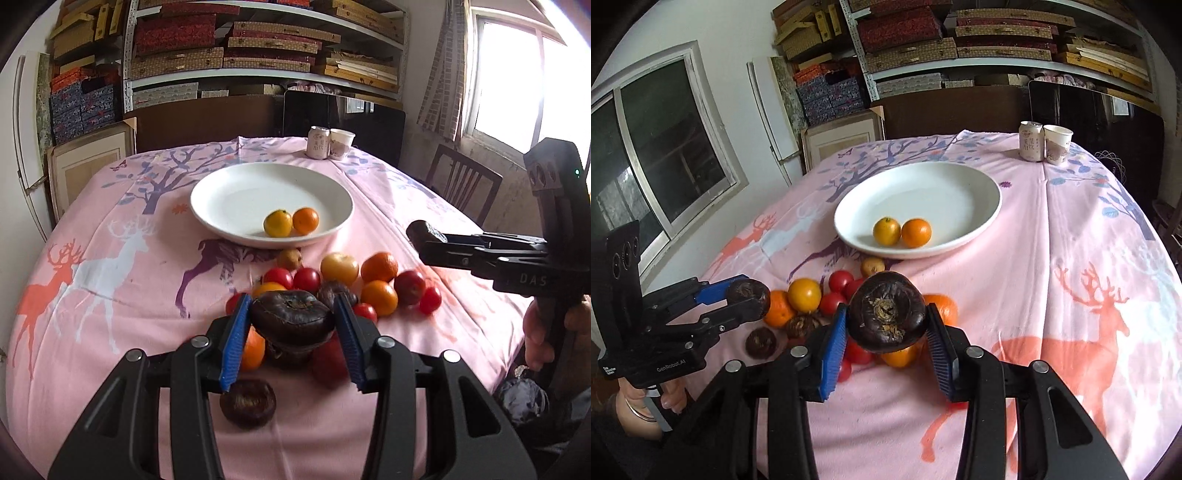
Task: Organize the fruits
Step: 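Lower both dark brown tomatoes onto the white plate and release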
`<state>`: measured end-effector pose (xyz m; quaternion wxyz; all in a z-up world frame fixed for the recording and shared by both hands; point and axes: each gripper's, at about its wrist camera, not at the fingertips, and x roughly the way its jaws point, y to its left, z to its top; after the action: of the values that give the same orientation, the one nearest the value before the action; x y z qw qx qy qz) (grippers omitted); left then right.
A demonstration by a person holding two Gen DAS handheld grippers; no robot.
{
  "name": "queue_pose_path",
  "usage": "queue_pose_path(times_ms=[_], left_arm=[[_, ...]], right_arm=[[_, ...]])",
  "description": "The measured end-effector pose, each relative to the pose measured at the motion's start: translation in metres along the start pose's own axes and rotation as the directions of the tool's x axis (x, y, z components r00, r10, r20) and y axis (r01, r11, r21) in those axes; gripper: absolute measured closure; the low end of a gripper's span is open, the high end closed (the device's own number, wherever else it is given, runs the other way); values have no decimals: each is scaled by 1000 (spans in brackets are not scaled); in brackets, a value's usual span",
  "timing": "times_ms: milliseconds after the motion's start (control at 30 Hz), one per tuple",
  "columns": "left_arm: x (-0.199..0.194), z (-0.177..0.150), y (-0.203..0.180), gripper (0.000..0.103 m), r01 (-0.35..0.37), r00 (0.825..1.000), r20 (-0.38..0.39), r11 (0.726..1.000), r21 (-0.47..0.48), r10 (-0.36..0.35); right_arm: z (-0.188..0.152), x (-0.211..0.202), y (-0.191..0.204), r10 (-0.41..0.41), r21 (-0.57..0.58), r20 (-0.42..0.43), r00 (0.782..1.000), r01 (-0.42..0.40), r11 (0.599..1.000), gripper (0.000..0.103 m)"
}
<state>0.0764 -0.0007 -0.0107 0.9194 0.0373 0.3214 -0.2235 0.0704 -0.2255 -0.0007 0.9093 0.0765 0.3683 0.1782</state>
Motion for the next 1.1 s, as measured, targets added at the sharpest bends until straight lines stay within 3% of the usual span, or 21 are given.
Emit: queue_pose_path(times_ms=[133, 300, 500, 567, 600, 633, 900, 1100], left_arm=[[37, 41, 12, 58, -20, 1000, 1, 1000, -3, 20], [102, 82, 32, 58, -4, 993, -121, 997, -78, -6], [155, 99, 47, 58, -30, 972, -237, 988, -149, -6], [163, 99, 52, 50, -45, 967, -254, 985, -167, 1], [163, 99, 55, 35, -45, 966, -257, 981, -187, -4], [160, 98, 59, 32, -36, 969, -245, 977, -210, -16], [98, 71, 51, 30, 15, 985, -166, 980, -198, -48], [31, 7, 24, 24, 9, 987, -158, 999, -36, -14]], right_arm=[[39, 21, -17, -11, 24, -2, 1000, 11, 1000, 61], [78, 66, -40, -55, 63, -40, 998, 57, 996, 61], [97, 110, -47, -77, 62, -76, 994, 82, 995, 60], [99, 120, -49, -68, 63, -92, 993, 74, 995, 56], [98, 120, -50, -65, 64, -88, 994, 71, 995, 52], [97, 117, -51, -72, 64, -73, 995, 77, 995, 47], [58, 70, -48, -67, 62, -41, 997, 69, 996, 46], [4, 26, -52, -84, 65, -22, 996, 86, 994, 46]])
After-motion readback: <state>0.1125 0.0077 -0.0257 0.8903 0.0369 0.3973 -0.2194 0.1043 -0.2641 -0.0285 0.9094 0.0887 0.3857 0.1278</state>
